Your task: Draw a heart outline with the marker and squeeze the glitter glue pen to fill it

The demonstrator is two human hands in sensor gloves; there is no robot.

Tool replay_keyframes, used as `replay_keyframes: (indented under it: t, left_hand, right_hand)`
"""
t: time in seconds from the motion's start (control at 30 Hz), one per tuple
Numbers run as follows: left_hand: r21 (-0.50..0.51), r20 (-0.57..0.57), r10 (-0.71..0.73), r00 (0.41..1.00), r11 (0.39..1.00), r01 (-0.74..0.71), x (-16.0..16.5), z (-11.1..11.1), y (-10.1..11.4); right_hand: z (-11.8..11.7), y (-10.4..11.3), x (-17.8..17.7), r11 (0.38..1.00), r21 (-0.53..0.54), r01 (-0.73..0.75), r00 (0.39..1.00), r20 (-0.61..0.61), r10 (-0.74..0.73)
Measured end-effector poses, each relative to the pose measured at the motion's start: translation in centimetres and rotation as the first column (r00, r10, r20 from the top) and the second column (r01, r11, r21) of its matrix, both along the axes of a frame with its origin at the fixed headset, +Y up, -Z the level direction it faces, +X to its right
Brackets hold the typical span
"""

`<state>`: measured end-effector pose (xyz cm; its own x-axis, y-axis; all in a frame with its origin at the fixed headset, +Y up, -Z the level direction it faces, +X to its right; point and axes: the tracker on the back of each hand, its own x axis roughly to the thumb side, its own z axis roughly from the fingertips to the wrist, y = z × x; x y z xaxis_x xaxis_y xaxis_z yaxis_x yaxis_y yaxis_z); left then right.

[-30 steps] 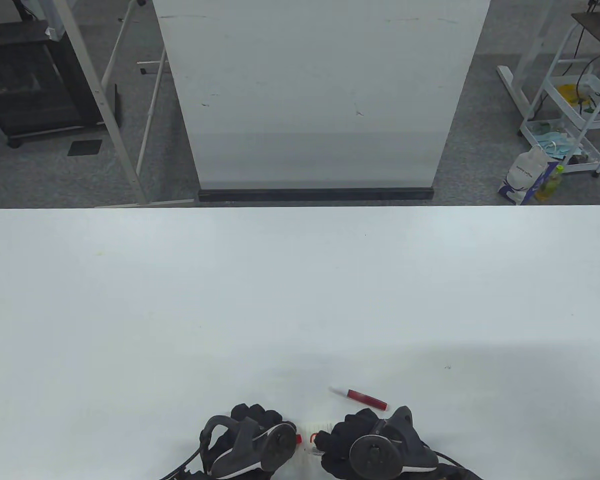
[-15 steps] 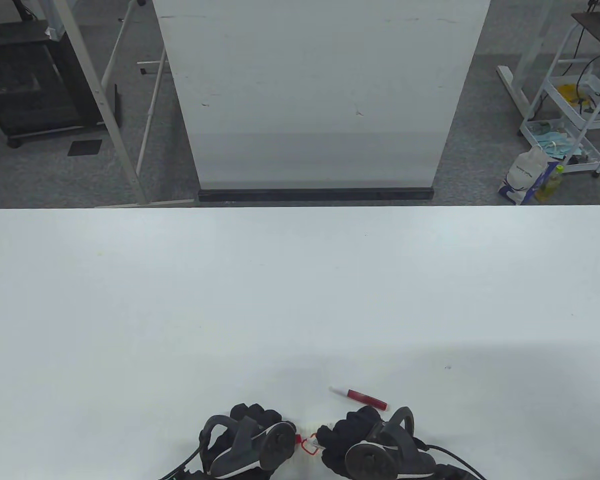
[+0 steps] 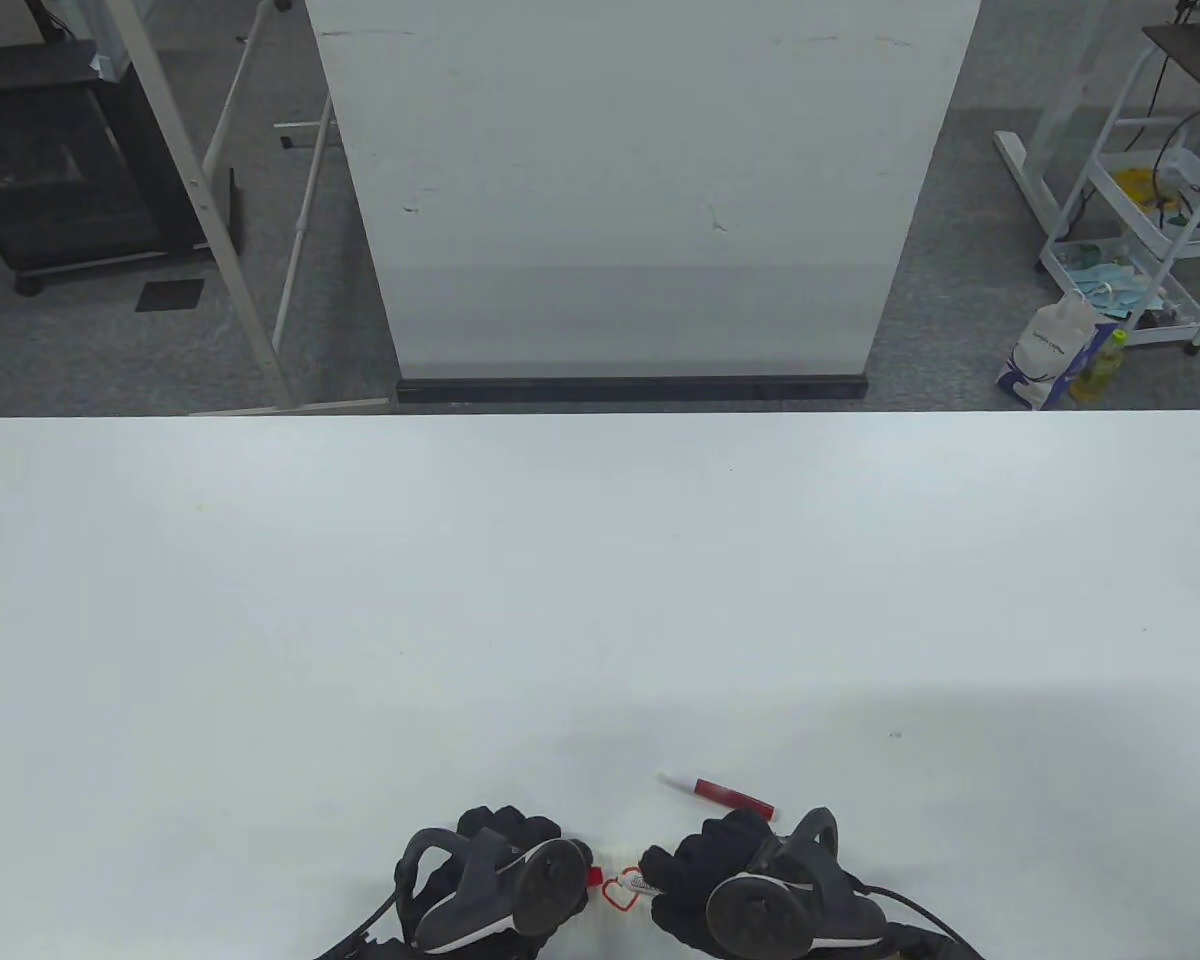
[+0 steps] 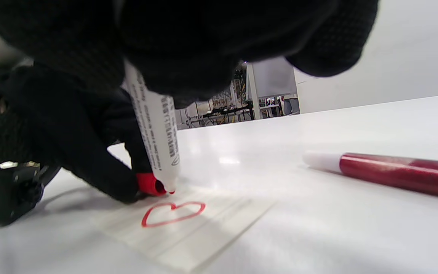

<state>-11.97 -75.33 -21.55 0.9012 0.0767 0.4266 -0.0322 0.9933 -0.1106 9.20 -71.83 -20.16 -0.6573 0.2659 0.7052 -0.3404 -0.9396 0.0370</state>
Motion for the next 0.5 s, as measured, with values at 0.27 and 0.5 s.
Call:
replay_keyframes:
  t: [0.27,0.5]
  left_hand:
    - [0.030,0.015,0.082,0.997,0.996,-0.083,-0.6,0.3,1.6]
    - [0.020,0.023,0.159,0.987,0.987,-0.159,-1.3,0.5,2.1]
  right_hand:
    - [-1.5,1.5,2.8,0.983,-0.080,0.168,0.985,0.061,-0.163]
    - [-2.1,1.7,3.7,0.943,-0.168,0.287,0.957,0.082,-0.277]
